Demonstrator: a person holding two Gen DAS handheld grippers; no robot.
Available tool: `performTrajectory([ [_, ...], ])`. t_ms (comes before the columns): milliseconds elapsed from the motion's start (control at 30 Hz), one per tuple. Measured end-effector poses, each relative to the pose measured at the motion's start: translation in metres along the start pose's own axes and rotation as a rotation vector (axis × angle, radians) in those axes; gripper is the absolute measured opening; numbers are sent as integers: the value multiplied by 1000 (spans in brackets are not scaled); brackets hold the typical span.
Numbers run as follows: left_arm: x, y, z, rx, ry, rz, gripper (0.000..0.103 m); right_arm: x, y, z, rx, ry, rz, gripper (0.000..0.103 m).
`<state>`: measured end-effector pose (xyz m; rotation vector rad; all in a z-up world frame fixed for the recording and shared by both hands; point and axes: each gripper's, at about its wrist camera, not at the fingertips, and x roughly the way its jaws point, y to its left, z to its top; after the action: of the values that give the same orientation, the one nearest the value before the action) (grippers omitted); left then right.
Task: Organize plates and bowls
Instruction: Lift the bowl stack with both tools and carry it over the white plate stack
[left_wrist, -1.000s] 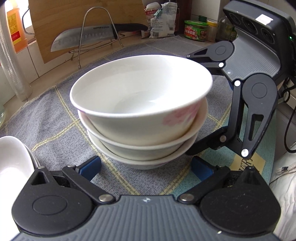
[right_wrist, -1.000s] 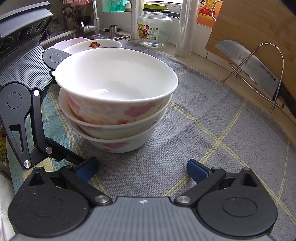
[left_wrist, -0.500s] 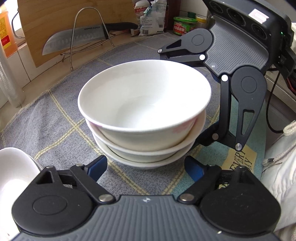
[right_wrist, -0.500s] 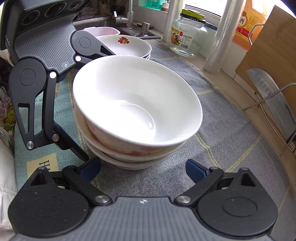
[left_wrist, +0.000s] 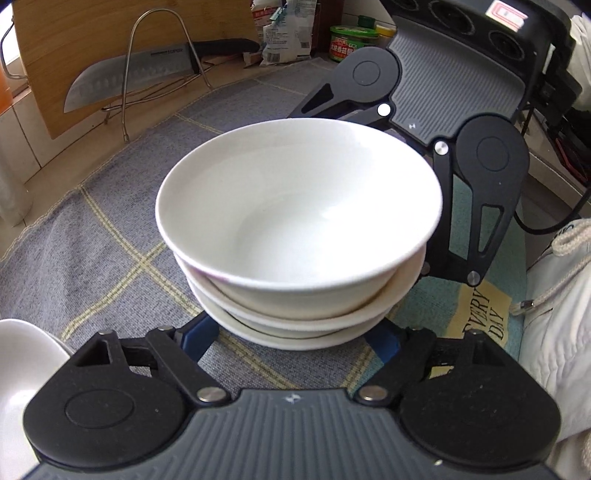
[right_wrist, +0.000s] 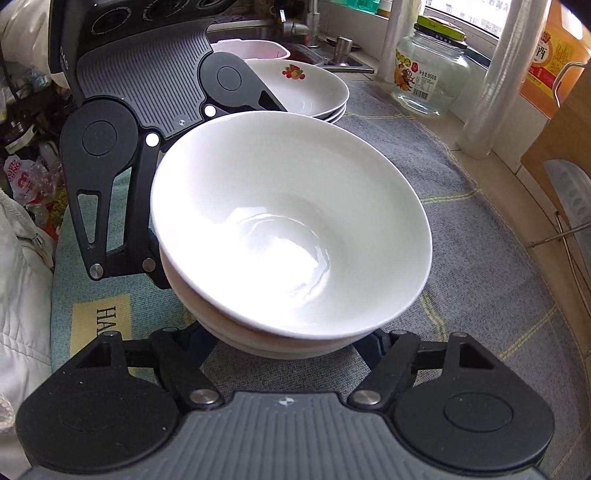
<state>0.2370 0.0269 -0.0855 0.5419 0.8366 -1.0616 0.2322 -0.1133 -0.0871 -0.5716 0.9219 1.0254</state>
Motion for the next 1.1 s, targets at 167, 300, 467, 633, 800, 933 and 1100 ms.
performTrajectory([
  [167, -1, 0, 2, 37, 6, -21, 80, 2, -4, 3, -8, 7, 14, 80],
  [300, 0, 0, 4, 75, 17, -29, 77, 2, -6, 4, -12, 13, 17, 80],
  [467, 0, 2, 6, 101, 32, -33, 76, 4, -6, 5, -5, 20, 17, 80],
  [633, 1, 1, 7, 104, 35, -33, 76, 5, -5, 7, -7, 31, 9, 80],
  [800, 1, 1, 9, 100, 38, -33, 76, 5, -4, 7, 0, 36, 7, 80],
  [933, 1, 0, 9, 99, 40, -27, 76, 4, -4, 7, 3, 35, 2, 80],
  [1100, 1, -1, 10, 94, 43, -23, 76, 3, -2, 7, 6, 35, -5, 80],
])
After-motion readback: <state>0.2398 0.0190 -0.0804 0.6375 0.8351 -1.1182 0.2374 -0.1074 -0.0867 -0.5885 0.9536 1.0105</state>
